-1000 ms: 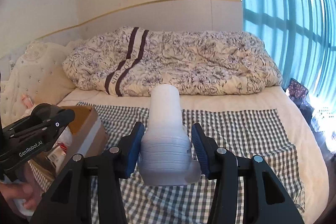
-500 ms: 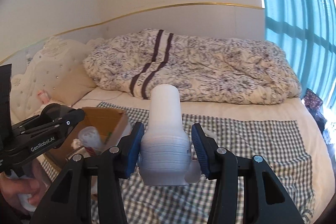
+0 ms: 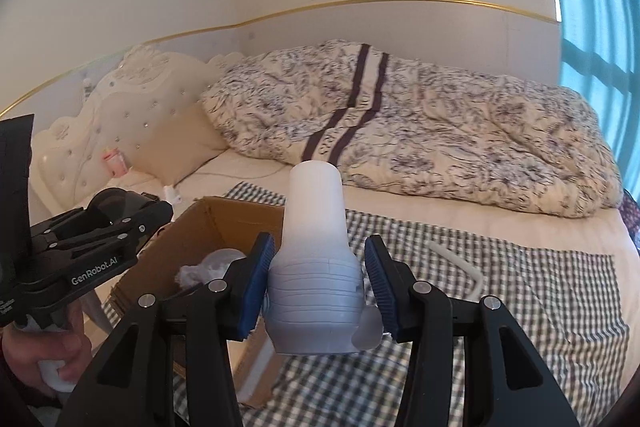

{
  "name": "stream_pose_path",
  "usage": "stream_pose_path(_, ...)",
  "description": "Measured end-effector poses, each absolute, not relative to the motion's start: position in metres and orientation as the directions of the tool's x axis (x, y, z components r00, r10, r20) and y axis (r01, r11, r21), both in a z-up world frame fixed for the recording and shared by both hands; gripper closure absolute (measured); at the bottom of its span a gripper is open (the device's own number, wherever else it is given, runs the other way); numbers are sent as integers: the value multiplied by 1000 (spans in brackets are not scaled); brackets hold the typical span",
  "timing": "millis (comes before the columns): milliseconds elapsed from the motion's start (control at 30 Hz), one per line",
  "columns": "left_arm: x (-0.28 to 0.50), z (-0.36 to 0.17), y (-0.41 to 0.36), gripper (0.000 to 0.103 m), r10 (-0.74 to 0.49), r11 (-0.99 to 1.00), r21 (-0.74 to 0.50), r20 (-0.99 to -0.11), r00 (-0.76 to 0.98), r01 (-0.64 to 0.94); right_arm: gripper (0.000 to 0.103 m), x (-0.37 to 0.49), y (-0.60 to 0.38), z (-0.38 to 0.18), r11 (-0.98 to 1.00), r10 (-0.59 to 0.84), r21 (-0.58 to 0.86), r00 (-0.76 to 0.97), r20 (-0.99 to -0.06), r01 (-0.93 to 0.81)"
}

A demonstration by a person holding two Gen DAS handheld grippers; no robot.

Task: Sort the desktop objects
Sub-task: 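Lift the black device and white nozzle and carry them over the box, then lower the device and nozzle into the box and open both tools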

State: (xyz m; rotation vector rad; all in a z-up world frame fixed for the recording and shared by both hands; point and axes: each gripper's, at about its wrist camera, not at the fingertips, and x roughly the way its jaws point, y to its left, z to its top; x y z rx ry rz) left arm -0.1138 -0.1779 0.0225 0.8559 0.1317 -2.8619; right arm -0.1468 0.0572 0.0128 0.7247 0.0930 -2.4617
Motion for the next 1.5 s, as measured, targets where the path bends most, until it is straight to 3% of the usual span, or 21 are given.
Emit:
stream_pose_path(400,-110,7,-233,55,-204,-966,-11,-581,-788,258,56,-158,-8,-4,-795,-535,84,-629,-564,601)
stream_pose_path(1100,-146,-50,-256,54,-122,-974,-46,-718,-685,222,56,-200,-70,-47,-778,-492,68,-538,-684,625)
stream_pose_path(1333,-151,-57,-263,53,-113,-971,-61,-734,-669,231,56,-206,-75,-43,-780,-500,65,-558,-662,623)
stream_pose_path(1500,-151,-53,-257,32,-105,-973,-66,-726,-679,221,54,-200,-69,-35,-786,-511,67,-585,-629,615)
